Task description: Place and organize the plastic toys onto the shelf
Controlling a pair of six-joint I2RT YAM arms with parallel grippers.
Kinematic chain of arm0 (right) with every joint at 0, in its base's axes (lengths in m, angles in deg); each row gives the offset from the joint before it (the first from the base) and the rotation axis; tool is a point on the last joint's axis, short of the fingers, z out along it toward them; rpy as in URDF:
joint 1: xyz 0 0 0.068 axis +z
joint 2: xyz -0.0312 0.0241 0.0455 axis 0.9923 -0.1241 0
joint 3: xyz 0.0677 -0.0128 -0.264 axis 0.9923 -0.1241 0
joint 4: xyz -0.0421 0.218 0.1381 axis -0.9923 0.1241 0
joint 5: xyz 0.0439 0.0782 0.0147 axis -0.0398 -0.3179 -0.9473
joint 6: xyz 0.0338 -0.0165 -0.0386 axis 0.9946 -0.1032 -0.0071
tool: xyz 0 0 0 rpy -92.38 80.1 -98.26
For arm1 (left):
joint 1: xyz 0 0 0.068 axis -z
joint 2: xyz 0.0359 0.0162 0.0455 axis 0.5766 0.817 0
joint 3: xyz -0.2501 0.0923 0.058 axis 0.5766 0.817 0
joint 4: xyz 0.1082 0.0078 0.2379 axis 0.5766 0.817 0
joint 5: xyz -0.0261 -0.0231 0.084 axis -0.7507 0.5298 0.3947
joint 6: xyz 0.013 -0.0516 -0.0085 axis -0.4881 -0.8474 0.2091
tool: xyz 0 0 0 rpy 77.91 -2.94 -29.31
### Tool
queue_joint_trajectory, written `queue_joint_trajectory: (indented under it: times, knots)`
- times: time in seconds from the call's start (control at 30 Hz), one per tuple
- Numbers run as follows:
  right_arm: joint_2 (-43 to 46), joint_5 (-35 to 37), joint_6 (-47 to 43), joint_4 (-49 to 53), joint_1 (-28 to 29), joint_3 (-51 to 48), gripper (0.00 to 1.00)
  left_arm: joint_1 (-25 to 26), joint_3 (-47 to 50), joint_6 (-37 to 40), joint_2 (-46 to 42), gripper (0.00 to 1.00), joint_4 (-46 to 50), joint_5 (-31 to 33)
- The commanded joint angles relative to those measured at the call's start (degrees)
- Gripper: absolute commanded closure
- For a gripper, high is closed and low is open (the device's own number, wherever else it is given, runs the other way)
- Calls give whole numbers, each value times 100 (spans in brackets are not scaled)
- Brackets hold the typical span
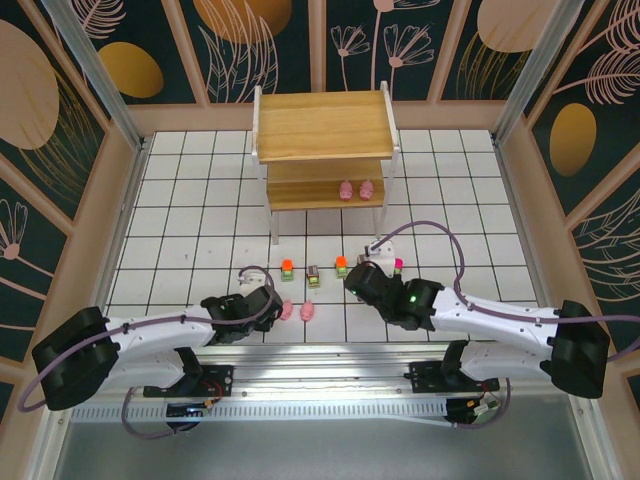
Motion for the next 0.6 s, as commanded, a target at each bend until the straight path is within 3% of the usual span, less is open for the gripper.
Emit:
queue_joint_trajectory:
  times: [0.0,0.57]
  knots:
    - [104,164,151,75,-9,-66,68,27,-107,178,75,48,-284,140]
    - [99,159,145,45,-37,-99,69,29,-67,79,-151,67,-108,138]
